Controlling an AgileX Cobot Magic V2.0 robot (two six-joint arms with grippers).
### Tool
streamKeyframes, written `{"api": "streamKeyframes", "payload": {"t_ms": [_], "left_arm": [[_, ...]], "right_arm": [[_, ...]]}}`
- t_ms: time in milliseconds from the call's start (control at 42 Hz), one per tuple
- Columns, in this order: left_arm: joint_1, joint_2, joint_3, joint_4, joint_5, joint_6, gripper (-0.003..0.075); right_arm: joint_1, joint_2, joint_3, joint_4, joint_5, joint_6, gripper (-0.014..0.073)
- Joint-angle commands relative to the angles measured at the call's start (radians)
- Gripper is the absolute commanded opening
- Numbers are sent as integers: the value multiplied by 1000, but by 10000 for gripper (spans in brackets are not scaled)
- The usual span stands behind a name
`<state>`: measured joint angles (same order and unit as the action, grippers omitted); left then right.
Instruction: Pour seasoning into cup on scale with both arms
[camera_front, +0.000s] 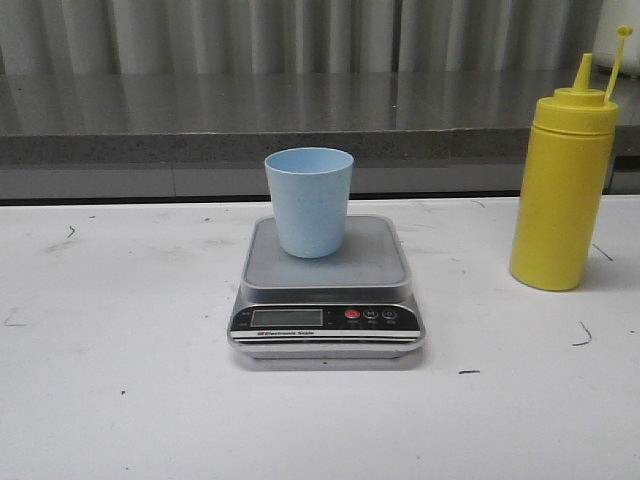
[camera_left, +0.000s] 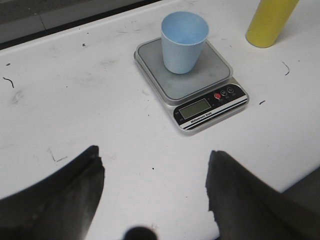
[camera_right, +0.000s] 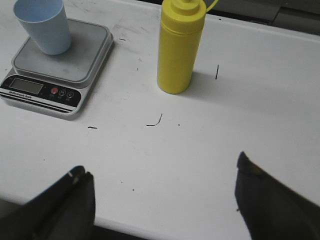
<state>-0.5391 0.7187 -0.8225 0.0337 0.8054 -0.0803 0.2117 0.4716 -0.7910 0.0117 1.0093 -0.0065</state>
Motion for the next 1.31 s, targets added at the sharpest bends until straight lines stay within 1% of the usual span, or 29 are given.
{"api": "streamKeyframes", "payload": {"t_ms": [0,24,71,95,143,190,262,310,381,429,1000,1143,1214,1286], "left_arm": [[-4,-4,-26,1,-74,-3,438],[-4,-4,-26,1,-74,-3,435],[-4,-4,-26,1,-74,-3,404],[-4,-4,-26,1,-74,-3,385],[-4,-4,-26,1,-74,-3,330],[-4,-4,-26,1,-74,-3,266],[-4,-4,-26,1,-74,-3,169],[-4,-4,-26,1,-74,-3,94],[-4,-4,-26,1,-74,-3,11],[-4,-4,-26,1,-74,-3,-18],[-2,-22,-17,-2,-80,-3,-20],[96,-101,76,-16,-176,-3,-20],[169,-167,157,-4,-265,-3,-20],[247,-252,267,-21,-396,-3,-20]], "right_arm": [[0,5,-33,-1,-69,-12,464],[0,5,-33,-1,-69,-12,423],[0,5,-33,-1,-69,-12,299],[0,5,-33,-1,-69,-12,267],[0,5,-33,-1,-70,-12,141],[0,5,-33,-1,-71,-12,43],[0,5,-33,-1,-71,-12,-76],[0,5,-33,-1,-71,-12,-125],[0,5,-33,-2,-71,-12,-120],[0,5,-33,-3,-71,-12,-120],[0,5,-33,-3,-70,-12,-120],[0,5,-33,-4,-70,-12,-120],[0,5,-33,-3,-70,-12,-120],[0,5,-33,-3,-70,-12,-120]]}}
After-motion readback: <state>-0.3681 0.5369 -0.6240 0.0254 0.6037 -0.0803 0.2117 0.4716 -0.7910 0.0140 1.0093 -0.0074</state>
